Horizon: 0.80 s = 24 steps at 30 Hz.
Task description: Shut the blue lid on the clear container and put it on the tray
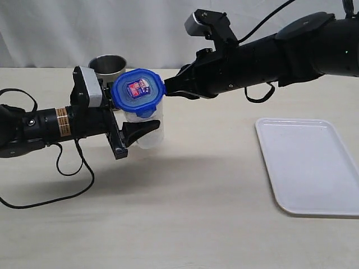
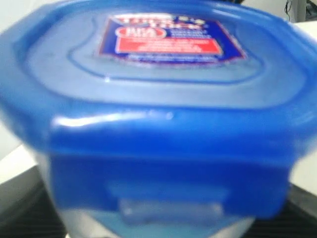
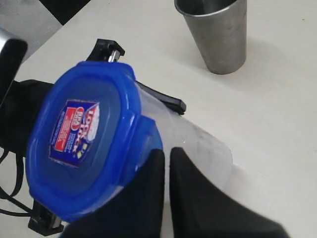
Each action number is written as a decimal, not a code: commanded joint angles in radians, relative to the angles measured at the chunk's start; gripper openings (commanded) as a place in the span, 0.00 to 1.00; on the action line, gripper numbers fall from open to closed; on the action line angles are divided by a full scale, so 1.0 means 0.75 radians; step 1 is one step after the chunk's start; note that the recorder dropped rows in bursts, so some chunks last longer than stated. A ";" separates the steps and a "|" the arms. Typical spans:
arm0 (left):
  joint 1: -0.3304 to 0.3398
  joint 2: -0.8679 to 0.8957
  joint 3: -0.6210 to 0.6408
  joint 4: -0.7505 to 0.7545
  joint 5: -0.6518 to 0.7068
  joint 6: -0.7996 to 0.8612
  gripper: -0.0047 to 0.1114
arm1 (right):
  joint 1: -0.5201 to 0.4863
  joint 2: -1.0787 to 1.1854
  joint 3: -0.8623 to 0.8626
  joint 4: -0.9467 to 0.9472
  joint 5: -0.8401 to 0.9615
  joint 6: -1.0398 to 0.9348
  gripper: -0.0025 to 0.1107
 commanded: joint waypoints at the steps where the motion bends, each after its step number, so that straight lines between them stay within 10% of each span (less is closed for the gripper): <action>1: -0.001 -0.001 0.002 -0.073 -0.040 -0.156 0.04 | -0.002 -0.033 -0.007 -0.038 -0.079 -0.015 0.06; 12: -0.001 -0.001 -0.186 0.146 0.224 -0.713 0.04 | -0.002 -0.185 -0.007 -0.137 -0.233 0.023 0.06; 24: -0.001 0.084 -0.199 0.078 0.215 -0.431 0.04 | -0.002 -0.222 0.050 -0.193 -0.285 0.023 0.06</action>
